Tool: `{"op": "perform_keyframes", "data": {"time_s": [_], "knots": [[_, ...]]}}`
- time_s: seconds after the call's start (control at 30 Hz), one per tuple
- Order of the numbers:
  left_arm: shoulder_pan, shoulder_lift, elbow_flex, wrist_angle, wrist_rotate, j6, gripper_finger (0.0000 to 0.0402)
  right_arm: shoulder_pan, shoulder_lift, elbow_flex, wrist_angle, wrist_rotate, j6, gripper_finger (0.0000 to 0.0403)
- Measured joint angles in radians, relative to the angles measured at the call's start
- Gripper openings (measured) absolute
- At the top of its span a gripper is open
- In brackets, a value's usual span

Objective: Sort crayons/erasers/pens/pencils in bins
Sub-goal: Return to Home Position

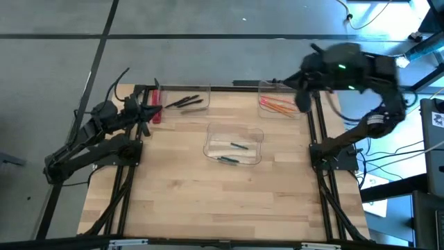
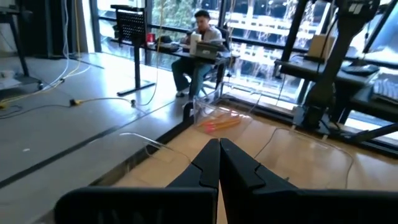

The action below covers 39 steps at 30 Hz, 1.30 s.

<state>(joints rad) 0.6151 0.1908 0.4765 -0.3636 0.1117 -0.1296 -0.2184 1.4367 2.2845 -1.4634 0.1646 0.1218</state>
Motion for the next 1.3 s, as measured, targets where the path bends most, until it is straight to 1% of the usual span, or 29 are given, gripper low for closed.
{"op": "perform_keyframes", "data": {"time_s": [0.1,0.2,0.27,0.33,0.47,0.57,0.63,0.73,0.87,1.0,1.17,1.3], "knots": [[0.000,-0.051,-0.052,0.022,0.014,-0.027,0.0000,0.077,-0.054,-0.005,-0.036,0.096,0.055,0.0002],[0.000,-0.093,-0.098,0.039,0.026,-0.053,0.0000,0.151,-0.129,-0.081,-0.036,0.177,0.094,0.0003],[0.000,-0.119,-0.127,0.074,0.044,-0.074,0.0000,0.192,-0.197,-0.169,-0.018,0.228,0.130,0.0003],[0.000,-0.140,-0.151,0.118,0.065,-0.081,0.0000,0.226,-0.277,-0.274,0.022,0.256,0.156,0.0002],[0.000,-0.154,-0.186,0.134,0.067,-0.080,0.0000,0.267,-0.442,-0.501,0.135,0.261,0.161,0.0002],[0.000,-0.154,-0.207,0.160,0.068,-0.079,0.0000,0.283,-0.578,-0.659,0.203,0.254,0.163,0.0002],[0.000,-0.155,-0.233,0.206,0.075,-0.079,0.0000,0.287,-0.678,-0.752,0.258,0.246,0.172,0.0002],[0.000,-0.154,-0.299,0.327,0.075,-0.081,0.0000,0.287,-0.817,-0.874,0.347,0.180,0.162,0.0002],[-0.001,-0.154,-0.395,0.501,0.091,-0.107,0.0000,0.287,-0.972,-0.998,0.448,0.102,0.129,0.0002],[-0.001,-0.154,-0.453,0.622,0.101,-0.110,0.0000,0.287,-1.099,-1.088,0.471,0.044,0.111,0.0002],[0.000,-0.154,-0.469,0.569,0.097,-0.074,0.0000,0.287,-1.231,-1.200,0.479,0.016,0.138,0.0002],[0.000,-0.153,-0.469,0.551,0.164,-0.073,0.0000,0.286,-1.329,-1.287,0.520,-0.029,0.130,0.0003]]}}
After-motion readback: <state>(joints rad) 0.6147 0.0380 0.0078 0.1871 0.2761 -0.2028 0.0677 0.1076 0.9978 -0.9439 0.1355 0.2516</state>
